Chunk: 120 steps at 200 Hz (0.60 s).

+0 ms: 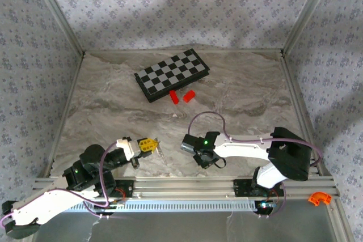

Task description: Put the keys on the keyring

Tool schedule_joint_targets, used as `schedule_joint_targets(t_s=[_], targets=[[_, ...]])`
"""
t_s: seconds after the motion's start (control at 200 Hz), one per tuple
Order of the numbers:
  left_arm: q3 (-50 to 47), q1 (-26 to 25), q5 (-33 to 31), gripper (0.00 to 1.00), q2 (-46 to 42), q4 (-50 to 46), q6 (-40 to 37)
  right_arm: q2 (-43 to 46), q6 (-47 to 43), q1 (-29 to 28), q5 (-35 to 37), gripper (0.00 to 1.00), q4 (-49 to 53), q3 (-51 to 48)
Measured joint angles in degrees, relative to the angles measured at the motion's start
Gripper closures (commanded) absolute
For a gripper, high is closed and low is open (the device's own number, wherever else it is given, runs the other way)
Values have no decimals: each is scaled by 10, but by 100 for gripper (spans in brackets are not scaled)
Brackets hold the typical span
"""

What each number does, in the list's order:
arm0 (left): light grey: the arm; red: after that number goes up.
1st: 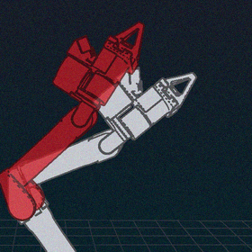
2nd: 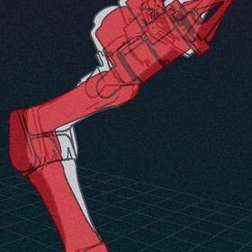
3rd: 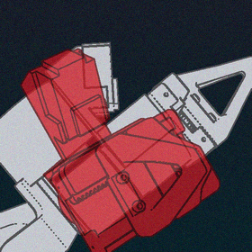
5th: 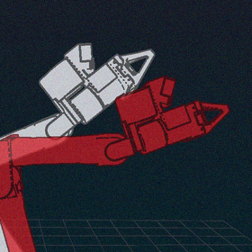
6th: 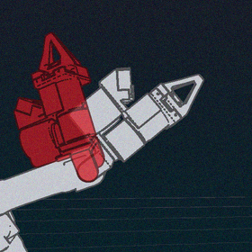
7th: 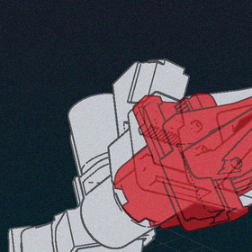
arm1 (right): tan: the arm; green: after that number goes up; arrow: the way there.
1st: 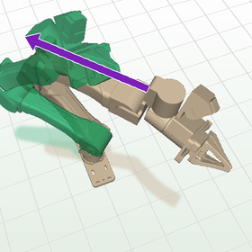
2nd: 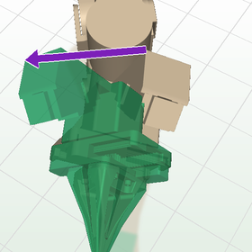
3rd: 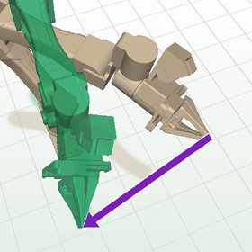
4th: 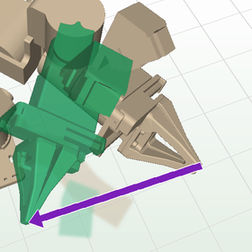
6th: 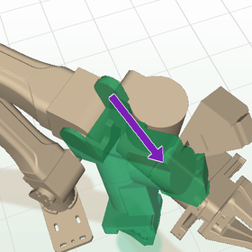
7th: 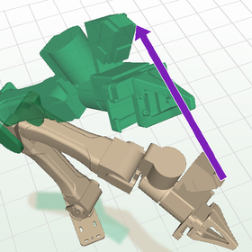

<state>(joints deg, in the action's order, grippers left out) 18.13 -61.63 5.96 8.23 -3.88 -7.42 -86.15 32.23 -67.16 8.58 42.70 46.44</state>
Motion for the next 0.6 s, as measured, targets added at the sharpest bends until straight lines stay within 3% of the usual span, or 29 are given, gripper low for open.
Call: schedule_joint_targets(t_s=[0.365, 0.6], targets=[[0, 0, 0, 100, 0, 0, 0, 0, 2, 0, 0, 79, 6, 0], [0, 0, 0, 100, -4, 0, 0, 0, 2, 3, 0, 74, 6, 0]])
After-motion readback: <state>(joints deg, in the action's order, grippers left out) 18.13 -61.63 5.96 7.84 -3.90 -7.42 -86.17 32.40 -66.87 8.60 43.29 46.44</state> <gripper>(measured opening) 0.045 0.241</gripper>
